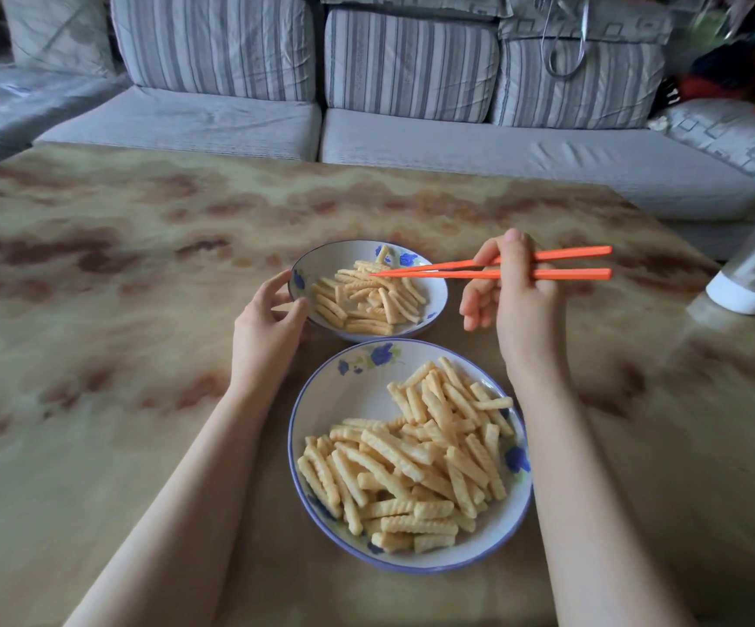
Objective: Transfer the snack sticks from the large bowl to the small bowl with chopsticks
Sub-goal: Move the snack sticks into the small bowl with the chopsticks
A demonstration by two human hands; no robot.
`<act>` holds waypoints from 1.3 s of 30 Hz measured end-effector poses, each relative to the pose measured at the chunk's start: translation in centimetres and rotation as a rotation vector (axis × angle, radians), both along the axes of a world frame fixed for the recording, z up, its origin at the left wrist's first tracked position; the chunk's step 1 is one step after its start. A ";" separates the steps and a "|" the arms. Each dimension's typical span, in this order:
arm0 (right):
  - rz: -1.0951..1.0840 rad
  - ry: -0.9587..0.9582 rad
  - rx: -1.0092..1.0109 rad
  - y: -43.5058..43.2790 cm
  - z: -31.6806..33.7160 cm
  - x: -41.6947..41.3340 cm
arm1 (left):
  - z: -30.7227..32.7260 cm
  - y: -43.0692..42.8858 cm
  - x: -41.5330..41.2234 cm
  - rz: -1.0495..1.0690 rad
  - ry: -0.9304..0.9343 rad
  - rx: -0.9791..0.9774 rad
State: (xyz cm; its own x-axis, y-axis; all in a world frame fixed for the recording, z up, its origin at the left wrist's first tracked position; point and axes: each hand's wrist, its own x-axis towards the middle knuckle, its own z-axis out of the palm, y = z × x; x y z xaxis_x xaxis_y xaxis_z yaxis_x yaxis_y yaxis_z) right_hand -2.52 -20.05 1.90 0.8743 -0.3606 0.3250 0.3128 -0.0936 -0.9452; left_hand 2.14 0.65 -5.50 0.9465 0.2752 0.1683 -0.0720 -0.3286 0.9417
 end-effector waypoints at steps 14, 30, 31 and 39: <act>0.229 0.125 -0.251 -3.2 5.1 -4.9 | -0.2 0.1 0.1 -0.003 0.014 -0.015; 0.235 0.212 -0.220 -3.7 4.5 -4.8 | -0.2 0.1 0.2 -0.002 0.001 -0.016; 0.221 0.209 -0.195 -3.6 4.4 -4.7 | -0.2 0.1 0.2 0.000 -0.002 -0.009; 0.251 0.261 -0.209 -3.8 4.7 -5.0 | -0.3 0.1 0.3 0.002 -0.005 -0.014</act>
State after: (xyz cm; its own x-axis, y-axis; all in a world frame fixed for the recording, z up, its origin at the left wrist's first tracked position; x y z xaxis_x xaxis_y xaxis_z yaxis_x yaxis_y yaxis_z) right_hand -7.50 -23.90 6.55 0.9894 -0.0756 0.1243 0.1026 -0.2430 -0.9646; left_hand 2.42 0.78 -5.82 0.9452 0.2794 0.1689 -0.0757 -0.3156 0.9459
